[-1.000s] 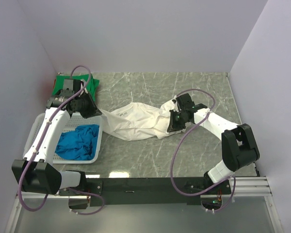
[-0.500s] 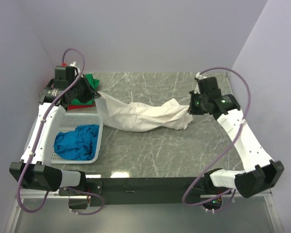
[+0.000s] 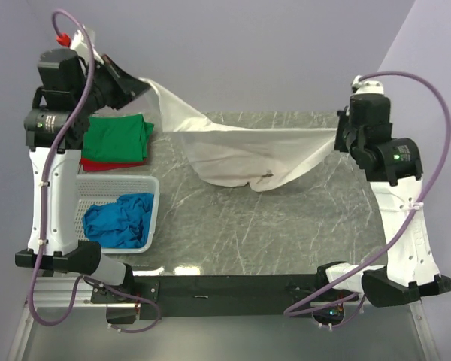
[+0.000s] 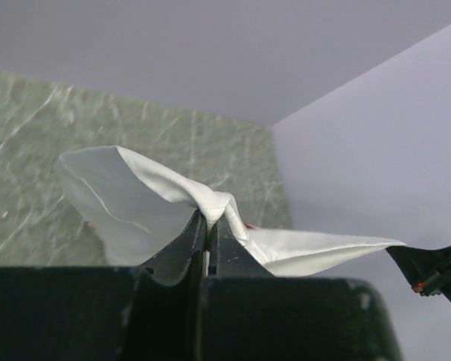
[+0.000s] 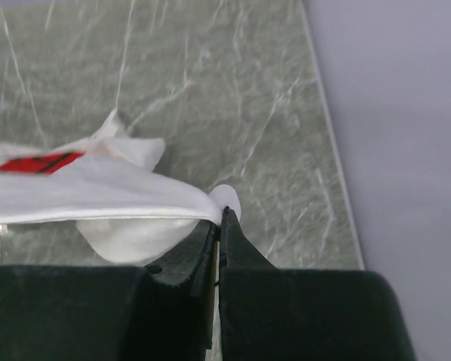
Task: Fold and stack the t-shirts
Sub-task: Flatten the tshirt out
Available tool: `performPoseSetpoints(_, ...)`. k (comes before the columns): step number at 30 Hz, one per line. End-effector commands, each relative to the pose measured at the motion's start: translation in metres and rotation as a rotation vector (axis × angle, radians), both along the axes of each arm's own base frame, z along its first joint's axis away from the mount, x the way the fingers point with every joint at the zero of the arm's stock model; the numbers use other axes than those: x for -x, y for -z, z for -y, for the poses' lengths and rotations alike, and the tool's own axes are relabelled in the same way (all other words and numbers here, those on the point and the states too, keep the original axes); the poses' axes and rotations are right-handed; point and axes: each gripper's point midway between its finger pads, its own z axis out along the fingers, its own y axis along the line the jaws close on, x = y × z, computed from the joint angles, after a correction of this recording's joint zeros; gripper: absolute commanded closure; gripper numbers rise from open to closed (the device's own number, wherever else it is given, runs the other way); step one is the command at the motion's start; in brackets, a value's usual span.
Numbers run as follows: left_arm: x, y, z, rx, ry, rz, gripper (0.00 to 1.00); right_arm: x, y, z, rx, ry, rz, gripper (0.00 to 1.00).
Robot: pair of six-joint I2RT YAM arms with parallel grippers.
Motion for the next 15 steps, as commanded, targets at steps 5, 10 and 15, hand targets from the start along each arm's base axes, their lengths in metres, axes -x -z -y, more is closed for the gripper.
performPoseSetpoints(5, 0.037, -0.098, 0.025, 0.147, 0.185, 0.281, 1.0, 0.007, -0.078, 0.021, 0.027, 0.071, 0.216, 1.0)
performPoseSetpoints(10, 0.071, -0.118, 0.036, 0.176, 0.292, 0.355, 0.99, 0.034, -0.096, 0.012, -0.022, -0.014, 0.307, 1.0)
performPoseSetpoints(15, 0.125, -0.149, 0.042, 0.199, 0.385, 0.471, 0.99, 0.081, -0.13, 0.001, -0.082, -0.144, 0.489, 1.0)
